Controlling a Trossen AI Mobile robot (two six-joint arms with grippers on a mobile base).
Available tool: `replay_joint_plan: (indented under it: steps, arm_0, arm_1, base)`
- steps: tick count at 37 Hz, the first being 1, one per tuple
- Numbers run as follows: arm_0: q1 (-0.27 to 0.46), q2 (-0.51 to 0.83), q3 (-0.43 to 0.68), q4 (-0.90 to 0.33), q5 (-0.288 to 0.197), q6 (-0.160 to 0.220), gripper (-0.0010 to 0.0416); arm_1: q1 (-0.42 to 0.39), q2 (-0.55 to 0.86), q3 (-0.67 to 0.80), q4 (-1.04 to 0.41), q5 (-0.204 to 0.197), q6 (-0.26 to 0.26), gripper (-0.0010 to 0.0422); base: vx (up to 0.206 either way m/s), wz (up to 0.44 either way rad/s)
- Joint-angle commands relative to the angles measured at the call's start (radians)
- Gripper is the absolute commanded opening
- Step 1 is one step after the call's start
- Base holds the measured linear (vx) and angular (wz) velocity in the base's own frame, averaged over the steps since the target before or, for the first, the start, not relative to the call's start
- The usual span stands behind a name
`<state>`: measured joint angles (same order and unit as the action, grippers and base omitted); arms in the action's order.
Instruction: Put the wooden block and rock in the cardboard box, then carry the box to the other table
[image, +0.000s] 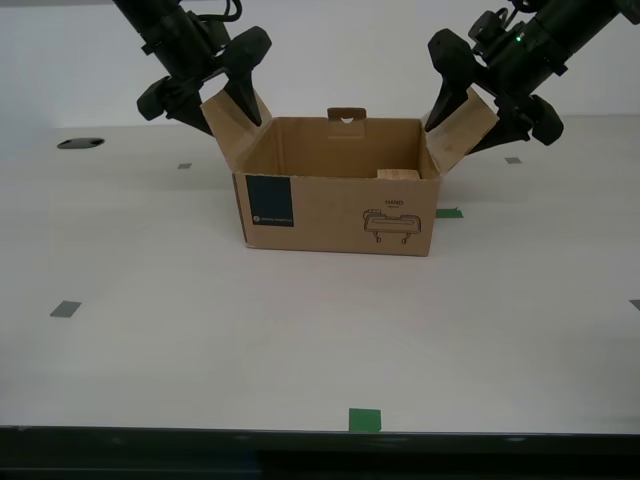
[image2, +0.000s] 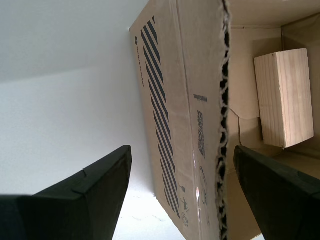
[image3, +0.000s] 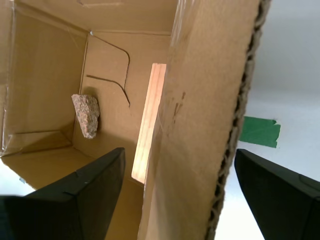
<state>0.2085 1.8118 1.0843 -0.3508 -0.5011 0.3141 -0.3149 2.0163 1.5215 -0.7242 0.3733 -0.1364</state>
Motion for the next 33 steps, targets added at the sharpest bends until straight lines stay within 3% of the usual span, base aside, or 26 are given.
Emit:
replay_joint_plan:
  steps: [1, 8, 17, 33]
  arm_0:
    - [0.001, 0.0, 0.0, 0.008, -0.003, 0.027, 0.0266]
    - [0.002, 0.0, 0.008, 0.008, -0.003, 0.027, 0.0163]
    - [0.002, 0.0, 0.0, 0.008, -0.003, 0.024, -0.0009]
    - [0.003, 0.0, -0.001, 0.008, -0.003, 0.03, -0.0001]
  arm_1:
    - [-0.002, 0.0, 0.0, -0.004, 0.005, 0.002, 0.0242]
    - [-0.002, 0.0, 0.0, 0.002, 0.005, 0.002, 0.0134]
    - [-0.002, 0.0, 0.0, 0.002, 0.006, -0.003, -0.0006]
    - [-0.002, 0.002, -0.001, 0.002, 0.006, 0.02, -0.0002]
  base:
    - [0.0, 0.0]
    - [0.0, 0.0]
    - [0.0, 0.0]
    - [0.0, 0.0]
